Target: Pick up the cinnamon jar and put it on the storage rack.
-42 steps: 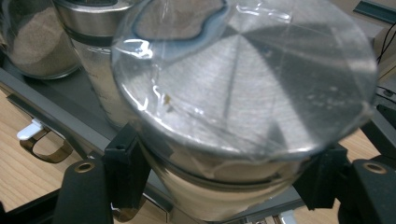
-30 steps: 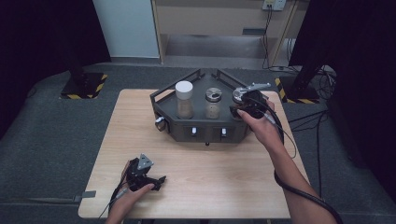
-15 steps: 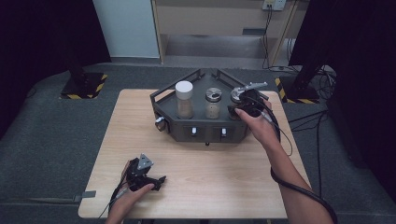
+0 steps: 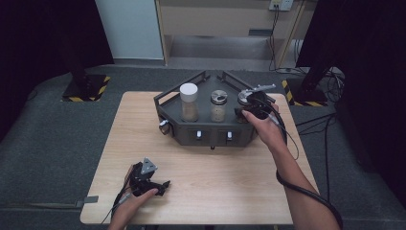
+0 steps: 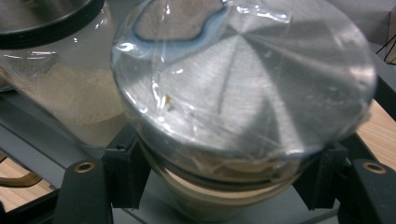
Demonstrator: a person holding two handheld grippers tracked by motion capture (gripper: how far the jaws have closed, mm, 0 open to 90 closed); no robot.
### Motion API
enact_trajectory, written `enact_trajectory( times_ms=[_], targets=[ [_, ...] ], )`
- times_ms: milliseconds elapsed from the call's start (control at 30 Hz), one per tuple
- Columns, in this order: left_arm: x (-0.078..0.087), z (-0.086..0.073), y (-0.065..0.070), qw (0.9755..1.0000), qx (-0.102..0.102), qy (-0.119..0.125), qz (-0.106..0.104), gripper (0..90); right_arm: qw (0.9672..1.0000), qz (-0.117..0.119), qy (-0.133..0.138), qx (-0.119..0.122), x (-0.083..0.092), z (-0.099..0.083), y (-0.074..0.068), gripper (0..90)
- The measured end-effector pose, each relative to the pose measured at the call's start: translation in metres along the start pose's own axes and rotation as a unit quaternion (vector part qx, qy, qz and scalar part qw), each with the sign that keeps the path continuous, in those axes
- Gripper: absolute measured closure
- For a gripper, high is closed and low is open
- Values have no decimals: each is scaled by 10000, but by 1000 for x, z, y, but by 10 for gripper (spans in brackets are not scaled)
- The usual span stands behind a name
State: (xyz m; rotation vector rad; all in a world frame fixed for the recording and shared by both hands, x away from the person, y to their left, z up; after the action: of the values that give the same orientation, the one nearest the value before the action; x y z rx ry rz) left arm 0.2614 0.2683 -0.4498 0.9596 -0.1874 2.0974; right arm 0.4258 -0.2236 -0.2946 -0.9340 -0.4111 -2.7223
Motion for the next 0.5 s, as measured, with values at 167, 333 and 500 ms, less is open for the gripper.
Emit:
enact_trajectory(
  times_ms=[167, 333, 500],
  targets=[
    [0, 0, 0, 10000, 0, 1, 0, 0, 10000, 17, -2, 3, -2, 1, -1, 312],
    [0, 0, 0, 10000, 1, 2, 0, 0, 10000, 20, -18, 22, -3, 1, -2, 312],
    [0, 0, 0, 10000, -1, -1, 0, 0, 10000, 31, -14, -2, -4, 1, -2, 311]
  ],
)
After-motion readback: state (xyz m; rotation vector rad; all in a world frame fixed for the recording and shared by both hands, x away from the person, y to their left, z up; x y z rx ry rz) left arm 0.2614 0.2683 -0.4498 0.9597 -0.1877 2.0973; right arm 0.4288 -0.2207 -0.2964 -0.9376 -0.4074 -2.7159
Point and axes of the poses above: each handheld gripper's, and its own axes: x roughly backward along the jaws, z roughly out of its top, y roughly to its right, the point moved 1 cm from there along -x, roughly forward along the jaws, and after that the axes turned 15 degrees about -z, right-handed, at the moved point
